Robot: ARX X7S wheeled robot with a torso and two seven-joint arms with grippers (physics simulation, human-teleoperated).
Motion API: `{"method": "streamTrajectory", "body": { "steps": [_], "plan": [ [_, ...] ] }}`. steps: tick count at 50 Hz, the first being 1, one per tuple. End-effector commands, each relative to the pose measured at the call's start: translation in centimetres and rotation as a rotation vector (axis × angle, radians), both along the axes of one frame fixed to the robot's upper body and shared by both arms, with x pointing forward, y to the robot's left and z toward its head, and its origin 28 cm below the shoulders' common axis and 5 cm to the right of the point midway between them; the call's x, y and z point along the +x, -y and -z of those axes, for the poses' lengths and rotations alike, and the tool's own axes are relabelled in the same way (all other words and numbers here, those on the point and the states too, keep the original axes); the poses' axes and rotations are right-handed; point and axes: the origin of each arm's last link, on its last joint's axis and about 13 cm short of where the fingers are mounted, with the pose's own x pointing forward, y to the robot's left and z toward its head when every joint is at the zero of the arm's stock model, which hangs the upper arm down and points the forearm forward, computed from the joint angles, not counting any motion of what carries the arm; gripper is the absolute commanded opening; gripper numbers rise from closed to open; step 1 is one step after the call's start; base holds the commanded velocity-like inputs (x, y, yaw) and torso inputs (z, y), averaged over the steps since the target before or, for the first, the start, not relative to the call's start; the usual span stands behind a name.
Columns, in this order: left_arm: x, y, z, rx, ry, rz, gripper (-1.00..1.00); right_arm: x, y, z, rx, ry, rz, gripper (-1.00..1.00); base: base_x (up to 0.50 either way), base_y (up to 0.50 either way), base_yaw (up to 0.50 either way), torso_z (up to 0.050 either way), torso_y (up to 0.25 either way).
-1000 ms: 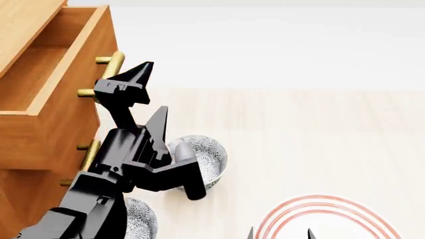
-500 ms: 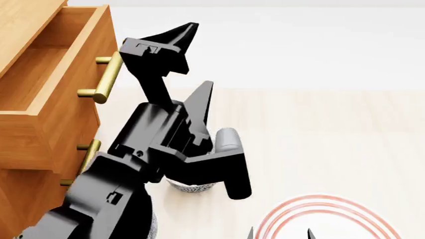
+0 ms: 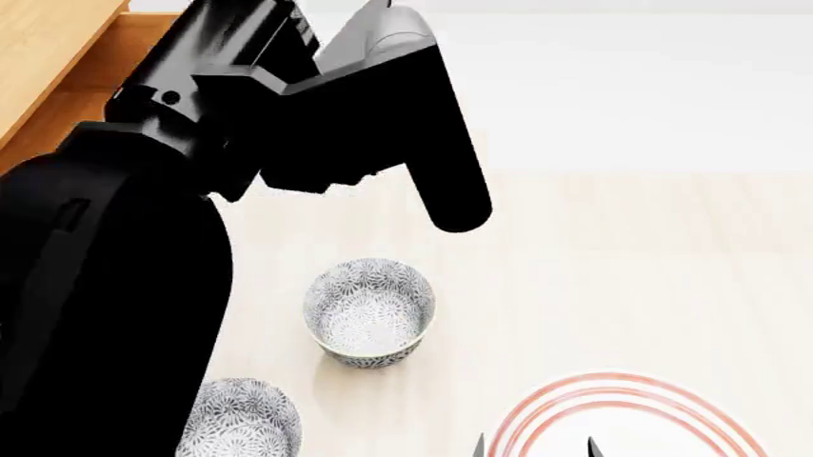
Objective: Open the top drawer of the cabinet.
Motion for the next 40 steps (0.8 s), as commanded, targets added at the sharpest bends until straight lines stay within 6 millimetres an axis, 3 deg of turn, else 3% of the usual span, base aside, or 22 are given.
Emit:
{"method": "streamTrajectory", "body": {
  "steps": [1, 11, 22, 40],
  "plan": [
    [0.9, -1.7, -3.6, -0.193, -0.211, -0.025, 1.00, -0.1, 0.0, 0.0, -0.001, -0.001, 0.002, 1.00, 0.00, 0.00, 0.00, 0.000, 0.000],
    [2.8, -3.9, -5.9, -0.372, -0.389, -0.084, 1.00, -0.1, 0.0, 0.1, 0.000, -0.001, 0.002, 1.00, 0.00, 0.00, 0.00, 0.000, 0.000],
    [4.0, -5.6, -7.1, -0.562, -0.442, -0.120, 1.00, 0.0, 0.0, -0.1, -0.001, -0.005, 0.003, 1.00, 0.00, 0.00, 0.00, 0.000, 0.000],
    [7.1, -7.9, -5.7, -0.866, -0.664, -0.184, 1.00, 0.0, 0.0, 0.0, 0.000, -0.006, 0.003, 1.00, 0.00, 0.00, 0.00, 0.000, 0.000]
  ]
}}
